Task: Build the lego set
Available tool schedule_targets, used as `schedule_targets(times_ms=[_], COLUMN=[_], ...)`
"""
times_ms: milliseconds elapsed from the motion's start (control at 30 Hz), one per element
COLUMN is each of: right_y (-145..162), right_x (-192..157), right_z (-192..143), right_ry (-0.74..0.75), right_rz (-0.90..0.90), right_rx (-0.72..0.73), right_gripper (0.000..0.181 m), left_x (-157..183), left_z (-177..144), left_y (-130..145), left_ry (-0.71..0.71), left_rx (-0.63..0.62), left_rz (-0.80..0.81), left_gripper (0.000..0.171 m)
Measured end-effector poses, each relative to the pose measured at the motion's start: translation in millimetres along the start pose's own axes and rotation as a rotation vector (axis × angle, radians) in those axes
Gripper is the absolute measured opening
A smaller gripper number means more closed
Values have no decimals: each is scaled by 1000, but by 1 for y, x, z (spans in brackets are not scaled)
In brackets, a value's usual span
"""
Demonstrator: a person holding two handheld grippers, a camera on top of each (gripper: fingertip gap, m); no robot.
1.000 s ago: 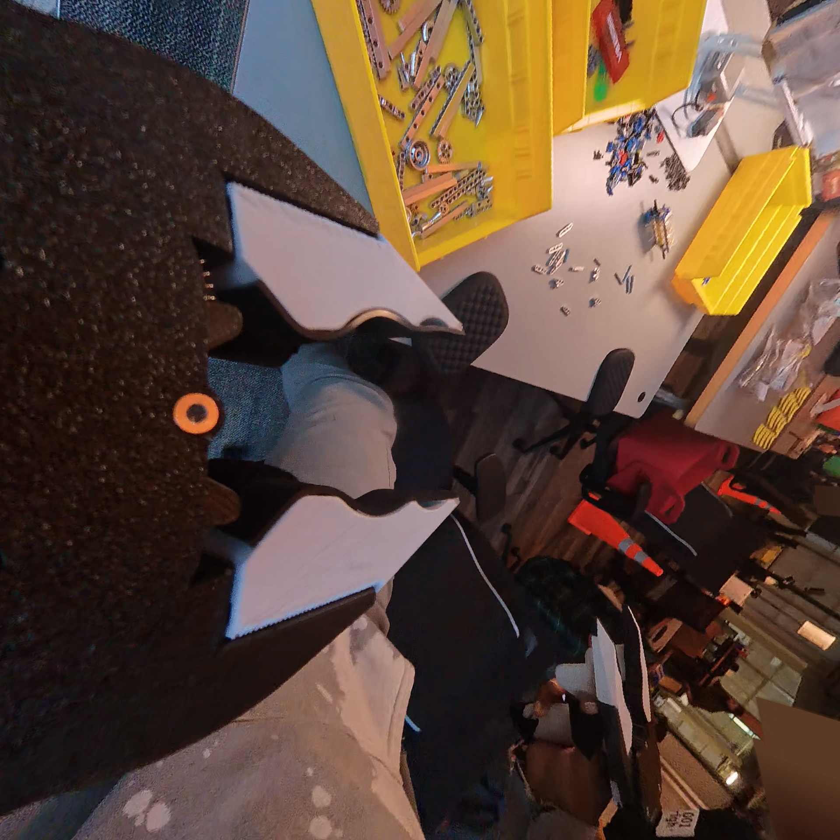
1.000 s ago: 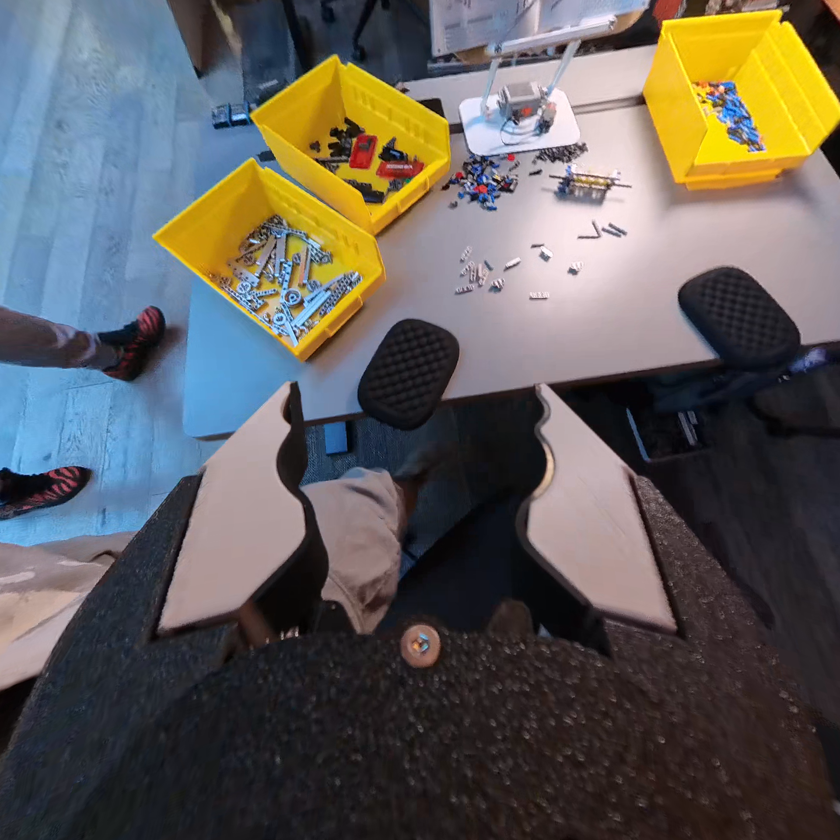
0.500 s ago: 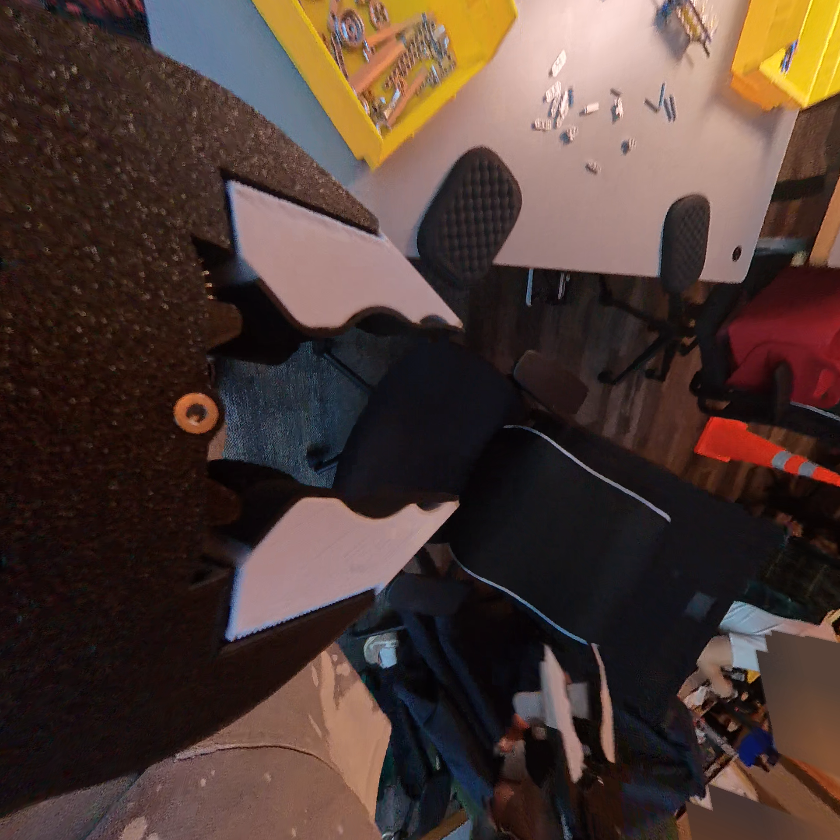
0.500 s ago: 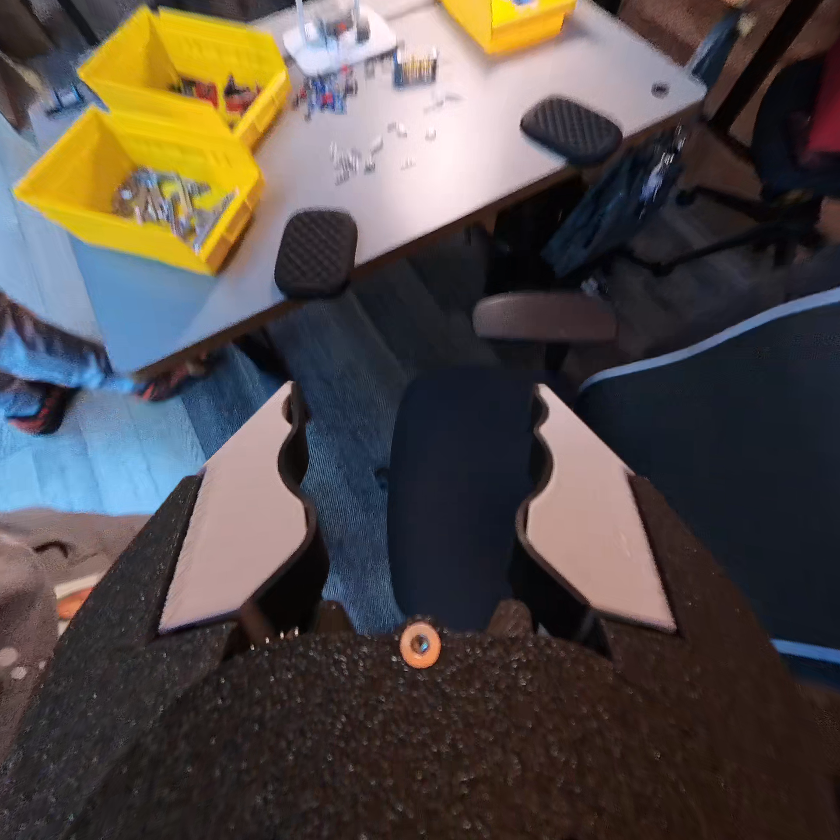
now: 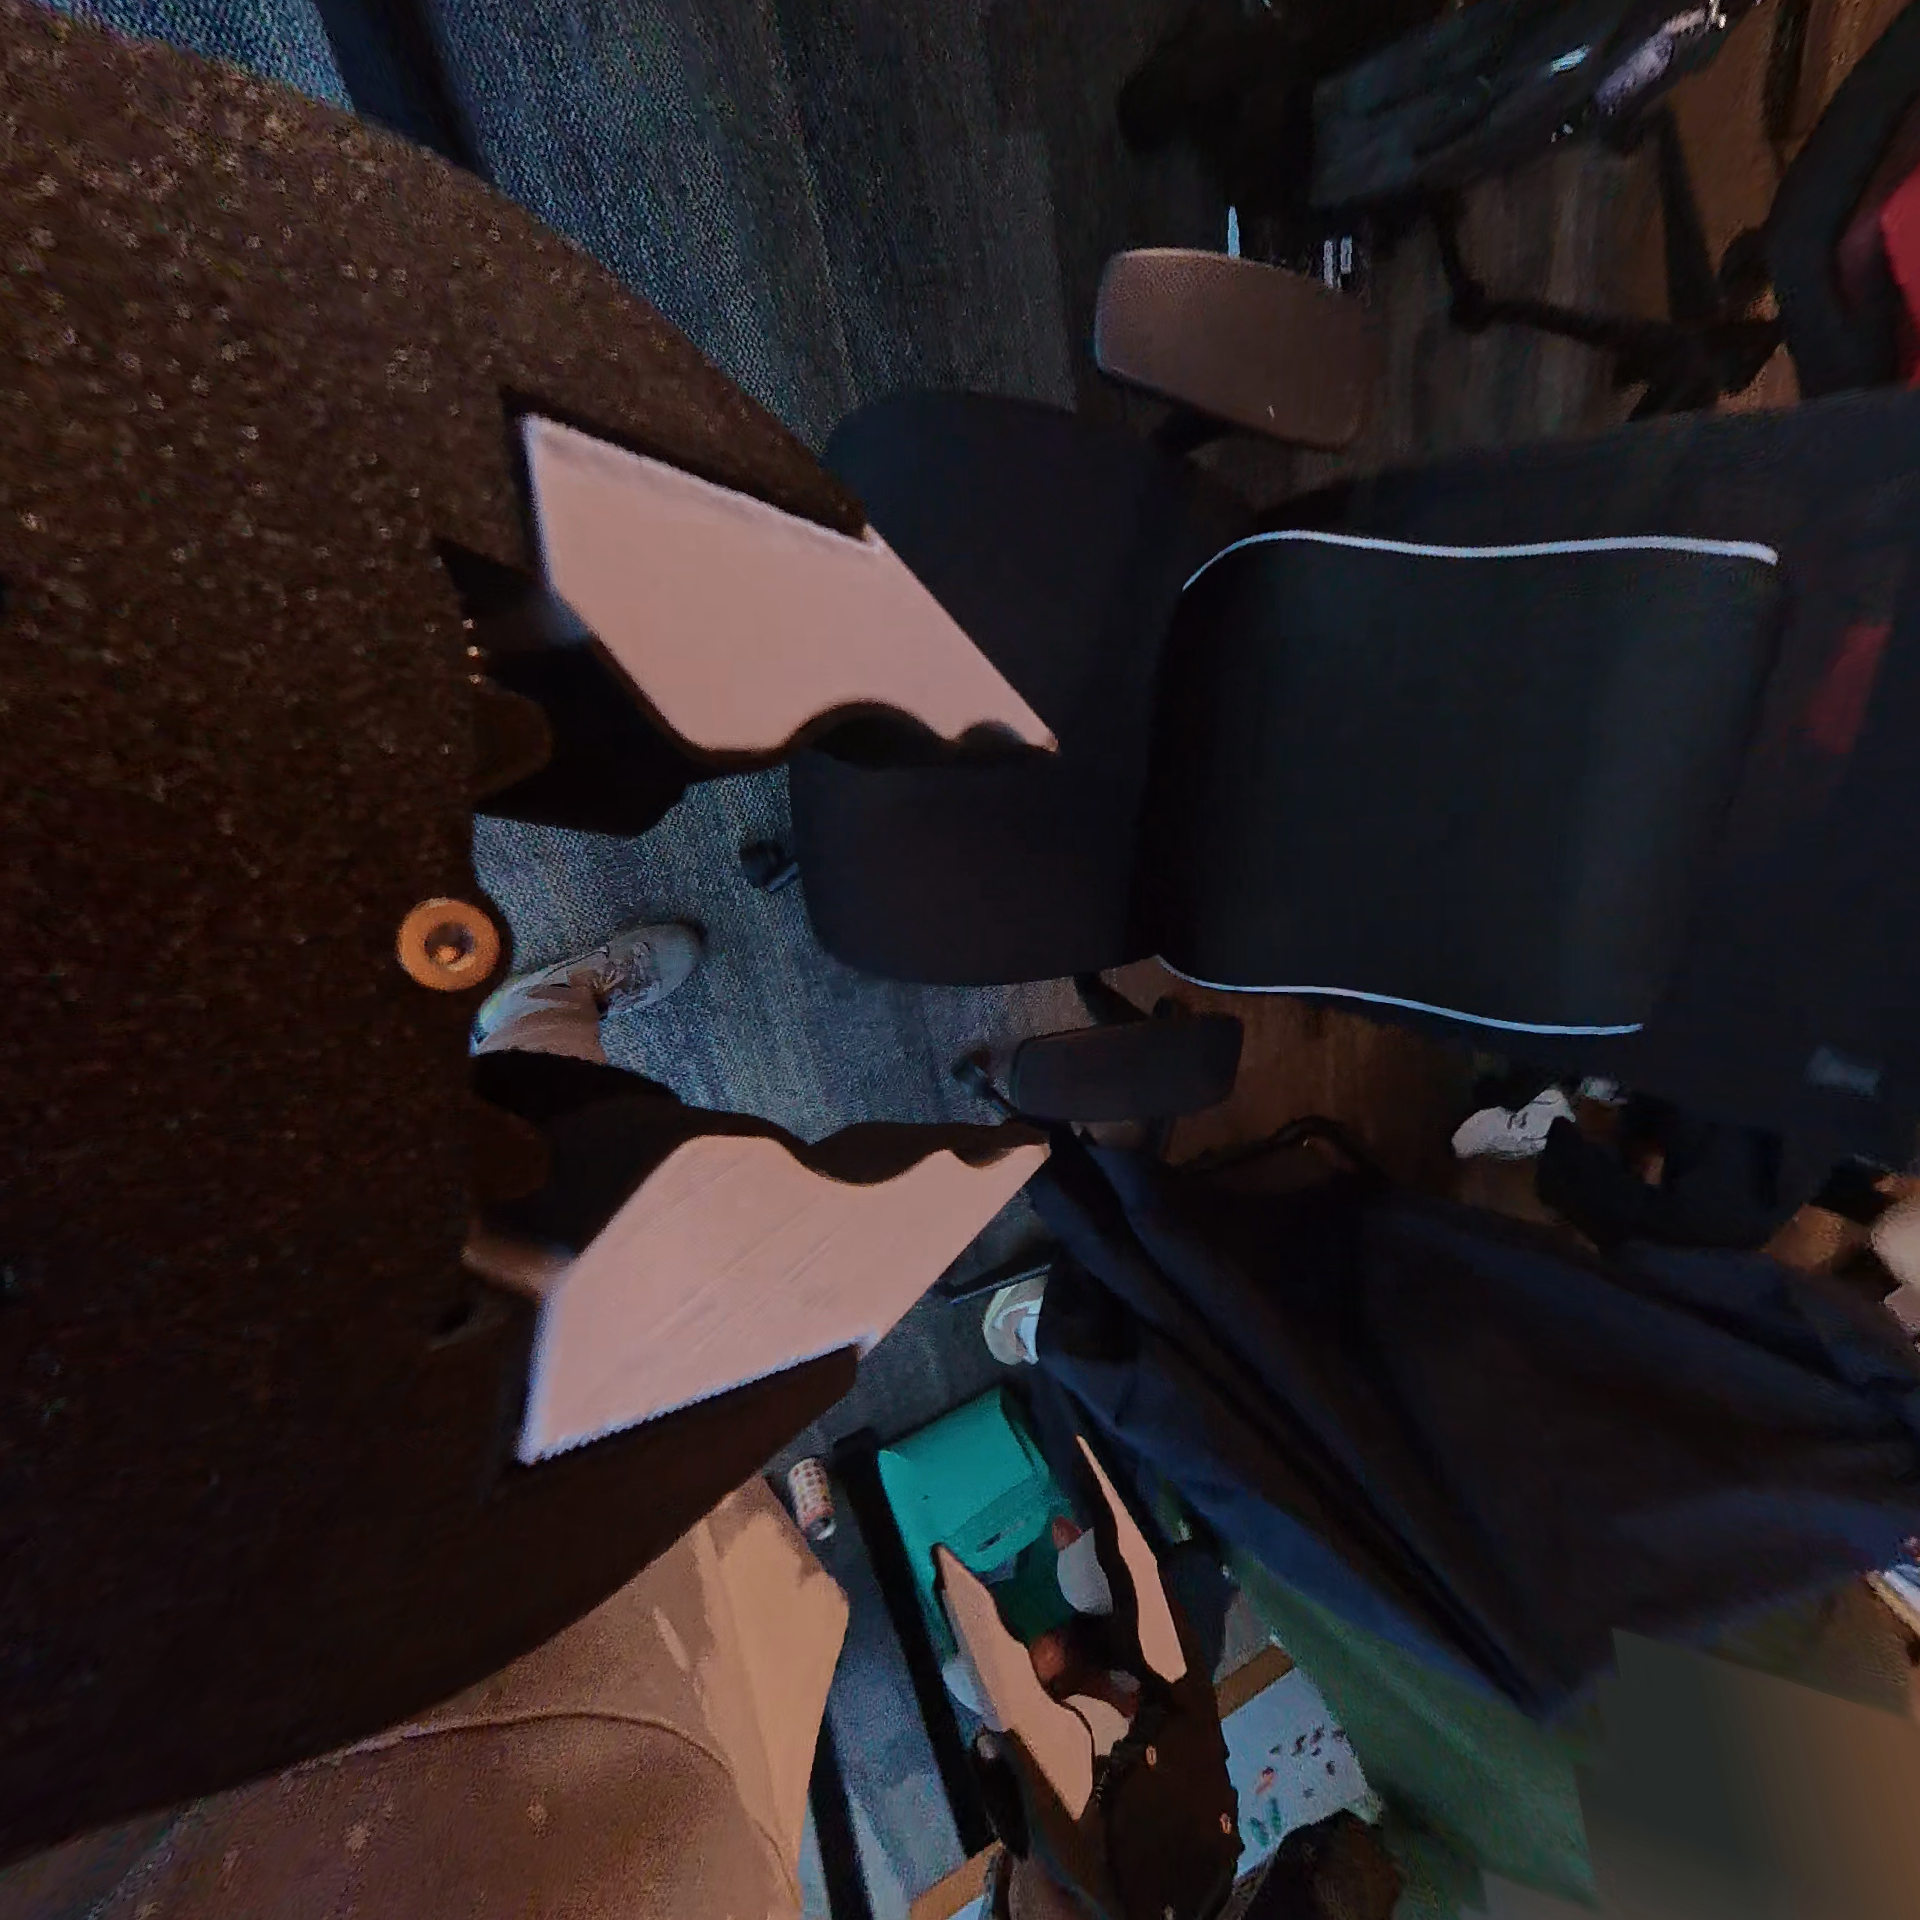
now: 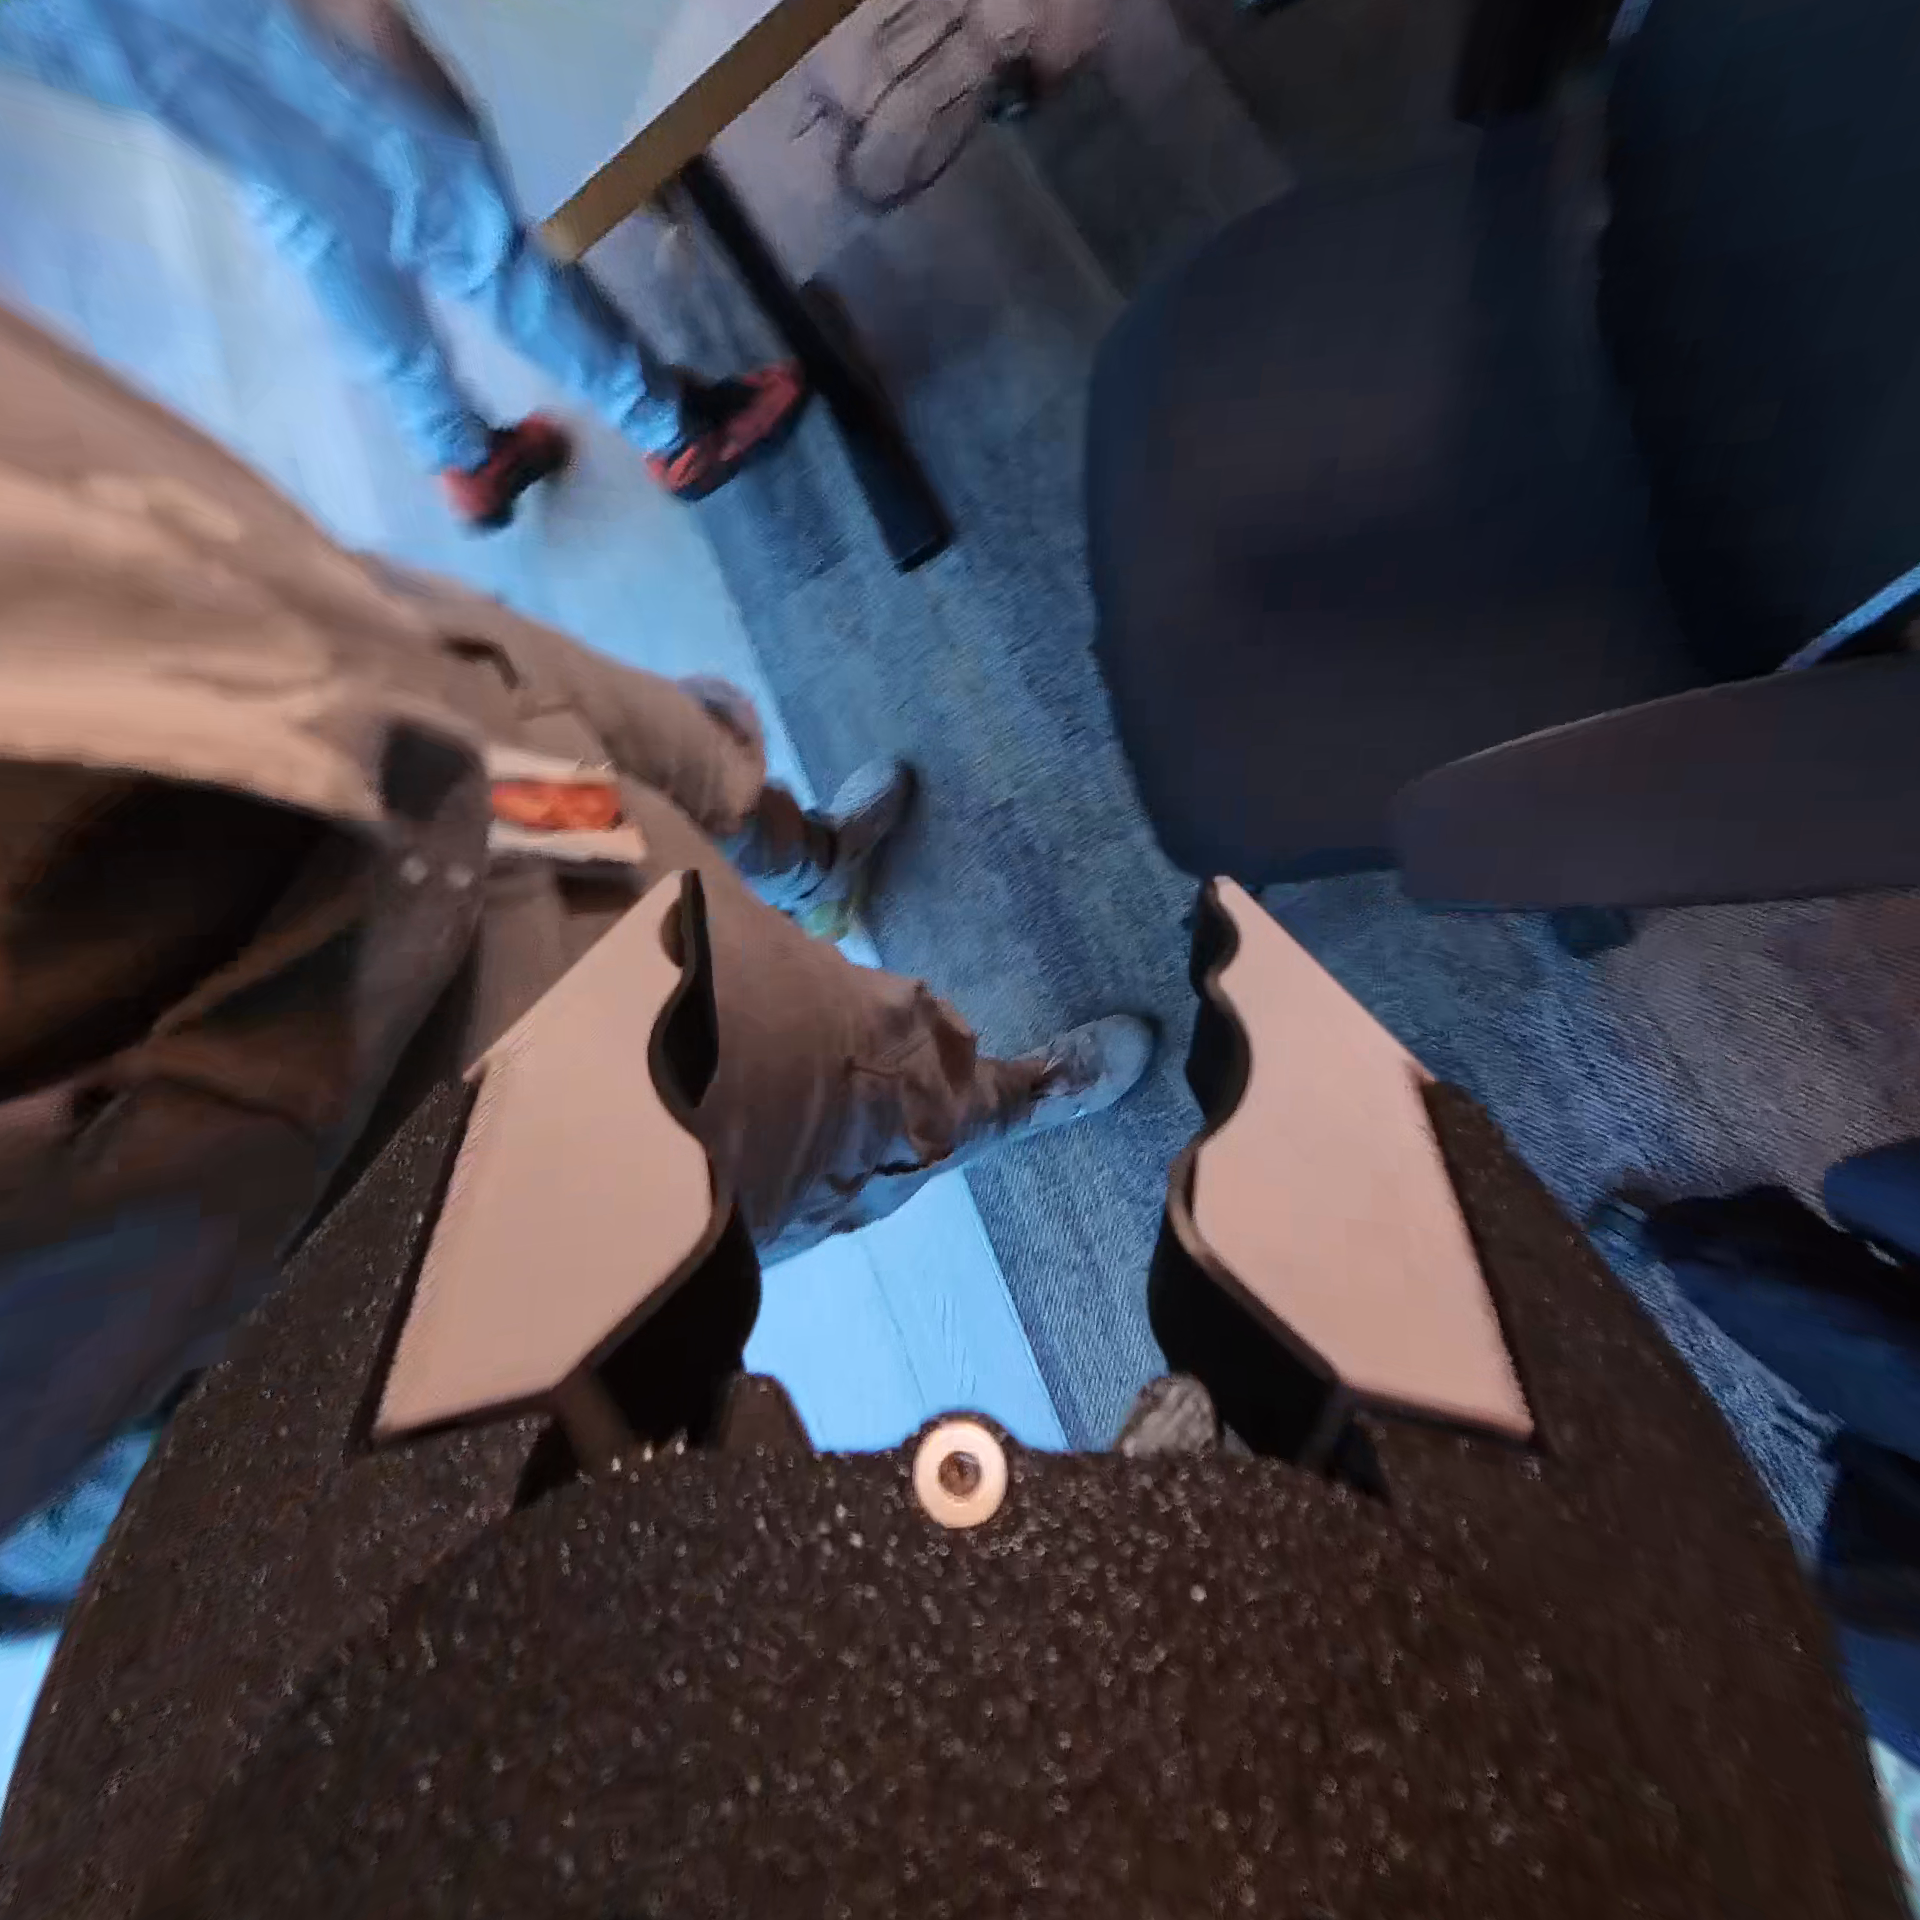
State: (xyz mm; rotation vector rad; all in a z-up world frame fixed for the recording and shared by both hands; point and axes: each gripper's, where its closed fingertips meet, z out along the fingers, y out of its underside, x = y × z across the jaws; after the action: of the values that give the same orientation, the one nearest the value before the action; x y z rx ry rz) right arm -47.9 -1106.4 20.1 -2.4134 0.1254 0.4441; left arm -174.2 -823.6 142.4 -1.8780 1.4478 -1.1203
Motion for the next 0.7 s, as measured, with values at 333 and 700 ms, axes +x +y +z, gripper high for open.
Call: schedule_targets(times_ms=[333,700], right_y=[8,-94], right_x=[-150,-177], right_z=[32,75], right_ry=[-502,-402], right_rz=[-177,-300], right_rx=[-88,-6], right_gripper=[55,0], left_x=[30,-75], left_z=[-18,-125], left_y=[15,63], left_ry=[4,-76], left_rx=[35,112], left_rz=[-14,-86], left_gripper=[67,65])
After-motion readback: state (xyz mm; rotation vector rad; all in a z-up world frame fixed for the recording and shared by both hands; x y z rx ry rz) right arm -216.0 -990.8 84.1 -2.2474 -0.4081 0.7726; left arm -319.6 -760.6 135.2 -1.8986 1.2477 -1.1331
